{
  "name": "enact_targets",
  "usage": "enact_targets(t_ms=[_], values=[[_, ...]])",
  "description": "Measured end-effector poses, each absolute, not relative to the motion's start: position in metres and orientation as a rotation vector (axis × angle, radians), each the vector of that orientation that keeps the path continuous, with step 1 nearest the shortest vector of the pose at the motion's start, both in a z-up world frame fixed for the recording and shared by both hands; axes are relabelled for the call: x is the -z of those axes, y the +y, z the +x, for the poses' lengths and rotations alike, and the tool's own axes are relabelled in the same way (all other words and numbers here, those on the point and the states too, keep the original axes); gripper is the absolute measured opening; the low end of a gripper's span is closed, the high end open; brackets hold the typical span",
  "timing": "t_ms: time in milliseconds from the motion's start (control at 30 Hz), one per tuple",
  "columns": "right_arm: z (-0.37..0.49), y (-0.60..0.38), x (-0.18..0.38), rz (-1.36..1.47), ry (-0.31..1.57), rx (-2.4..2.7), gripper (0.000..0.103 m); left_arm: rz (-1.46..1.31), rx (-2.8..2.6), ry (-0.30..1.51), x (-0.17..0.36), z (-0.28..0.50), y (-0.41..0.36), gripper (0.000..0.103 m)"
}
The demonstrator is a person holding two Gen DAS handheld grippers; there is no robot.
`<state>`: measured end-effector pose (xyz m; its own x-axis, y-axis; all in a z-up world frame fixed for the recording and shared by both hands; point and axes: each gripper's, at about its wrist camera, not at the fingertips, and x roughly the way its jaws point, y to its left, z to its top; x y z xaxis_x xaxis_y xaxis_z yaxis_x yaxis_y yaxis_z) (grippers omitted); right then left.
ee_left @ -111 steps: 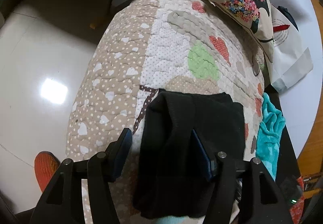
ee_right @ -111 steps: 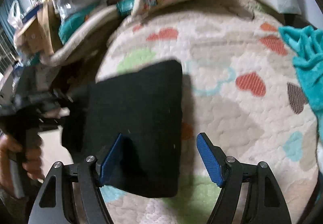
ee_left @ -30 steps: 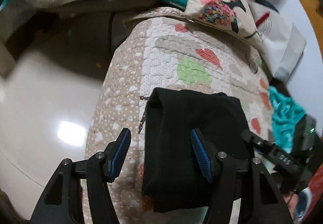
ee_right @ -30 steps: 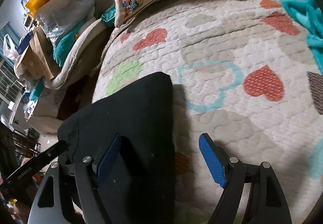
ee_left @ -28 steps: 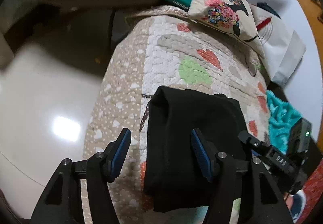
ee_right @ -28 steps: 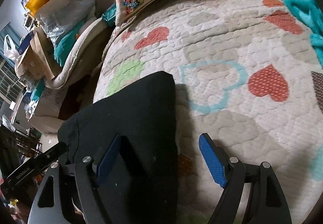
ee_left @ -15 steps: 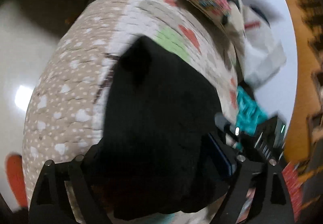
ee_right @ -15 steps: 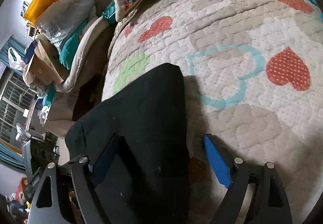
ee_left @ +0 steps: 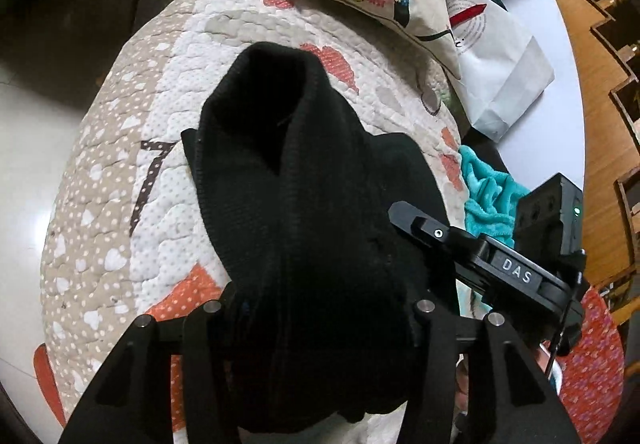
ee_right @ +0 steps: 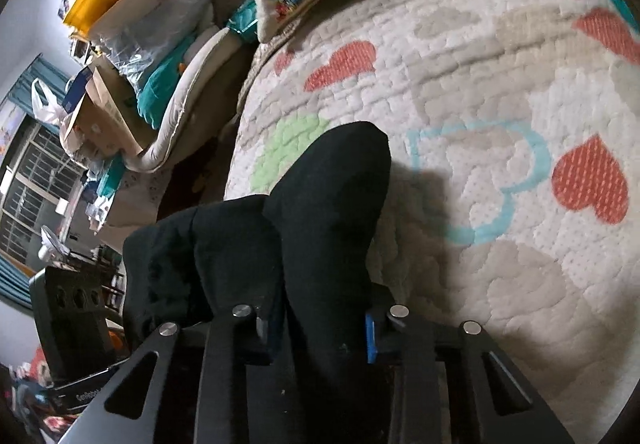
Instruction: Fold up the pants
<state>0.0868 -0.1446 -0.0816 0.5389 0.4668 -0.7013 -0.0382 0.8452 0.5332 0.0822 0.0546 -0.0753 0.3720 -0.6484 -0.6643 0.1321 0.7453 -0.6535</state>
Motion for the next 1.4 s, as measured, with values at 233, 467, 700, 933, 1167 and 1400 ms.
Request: enact_targets(t_ms=[233, 467, 700, 933, 1167, 1400], values=[[0.097, -0.157, 0.06, 0.458, 0.931, -0.282, 0.031, -0.541, 0.53, 1.04, 0.061, 0.099, 0.044, 0.05], [0.119, -0.168, 0.046, 0.447, 0.898, -0.252, 0.031, -0.49, 0.493, 0.983, 0.048, 0.124, 0.032, 0.05], [0.136, -0.172, 0.044, 0.434, 0.871, -0.237, 0.031, -0.452, 0.436, 0.973, 0.053, 0.146, 0.019, 0.05], [0.144, -0.179, 0.065, 0.44, 0.899, -0.206, 0.031, -0.391, 0.379, 1.021, 0.069, 0.155, 0.01, 0.054], [0.147, -0.181, 0.074, 0.398, 0.912, -0.133, 0.045, -0.441, 0.407, 1.063, 0.061, 0.156, 0.027, 0.058], [0.135, -0.179, 0.036, 0.286, 0.778, -0.029, 0.05, -0.484, 0.371, 0.876, 0.016, 0.135, 0.06, 0.058]])
